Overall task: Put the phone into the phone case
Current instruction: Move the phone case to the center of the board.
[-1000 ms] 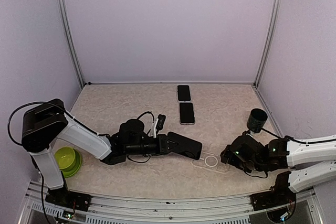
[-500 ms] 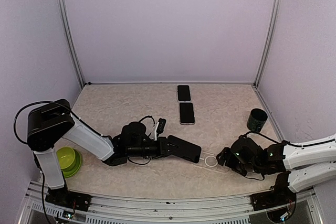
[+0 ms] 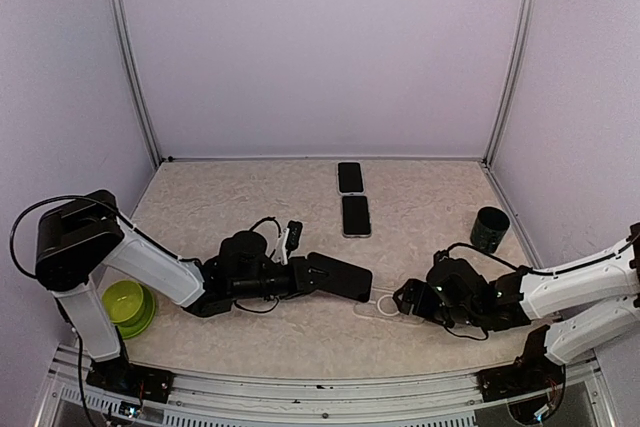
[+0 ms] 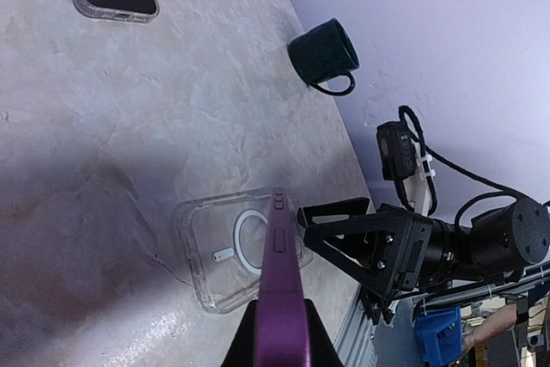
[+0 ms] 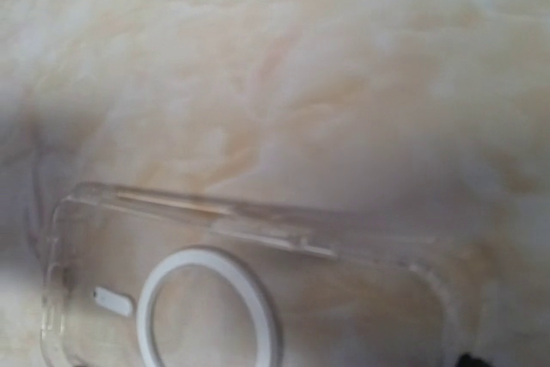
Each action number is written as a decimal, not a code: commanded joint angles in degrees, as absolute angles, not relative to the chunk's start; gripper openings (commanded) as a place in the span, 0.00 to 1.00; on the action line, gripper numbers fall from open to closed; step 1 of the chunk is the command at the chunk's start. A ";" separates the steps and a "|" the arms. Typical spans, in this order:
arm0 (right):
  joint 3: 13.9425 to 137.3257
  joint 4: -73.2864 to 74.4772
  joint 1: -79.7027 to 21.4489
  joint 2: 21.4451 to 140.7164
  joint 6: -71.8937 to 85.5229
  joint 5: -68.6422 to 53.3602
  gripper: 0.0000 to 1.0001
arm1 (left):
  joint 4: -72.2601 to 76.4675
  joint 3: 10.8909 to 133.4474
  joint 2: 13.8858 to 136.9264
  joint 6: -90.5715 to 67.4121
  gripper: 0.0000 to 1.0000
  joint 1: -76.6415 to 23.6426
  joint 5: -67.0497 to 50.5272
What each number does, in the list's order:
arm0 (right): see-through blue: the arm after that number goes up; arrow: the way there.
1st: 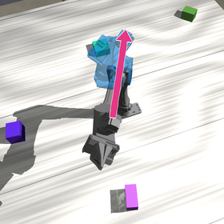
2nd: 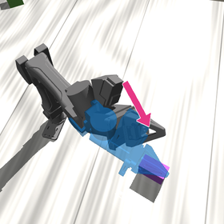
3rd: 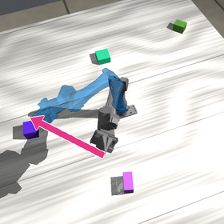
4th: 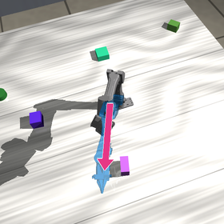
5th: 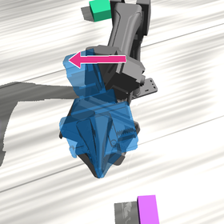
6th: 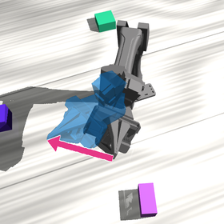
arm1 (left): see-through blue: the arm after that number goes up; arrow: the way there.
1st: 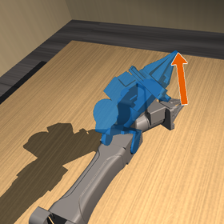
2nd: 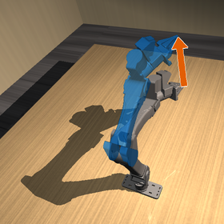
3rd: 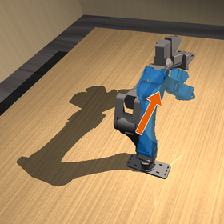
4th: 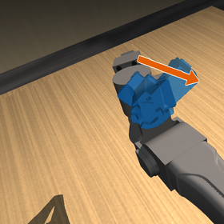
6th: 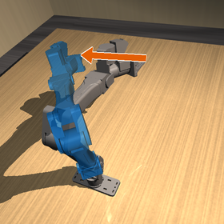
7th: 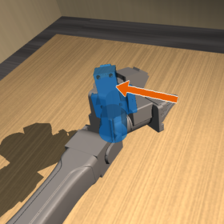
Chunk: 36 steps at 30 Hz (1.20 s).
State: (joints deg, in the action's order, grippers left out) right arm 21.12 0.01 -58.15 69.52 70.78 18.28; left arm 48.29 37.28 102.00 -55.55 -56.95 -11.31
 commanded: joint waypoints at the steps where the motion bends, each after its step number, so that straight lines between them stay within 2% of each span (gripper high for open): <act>1: 22.58 -6.56 -57.66 73.34 67.39 15.46 0.91 | 50.06 36.40 99.04 -56.13 0.00 -56.60 -8.21; 11: 24.02 -16.05 -57.67 77.63 66.56 11.06 0.91 | 48.07 35.61 98.35 -59.07 0.00 -56.60 -4.25; 21: 22.15 -12.25 -57.66 70.80 68.72 15.47 0.91 | 48.95 38.44 101.15 -61.62 0.00 -57.83 -6.10; 36: 19.73 -13.76 -57.66 71.50 72.09 13.78 0.91 | 48.24 44.16 108.13 -63.50 0.00 -59.84 -6.15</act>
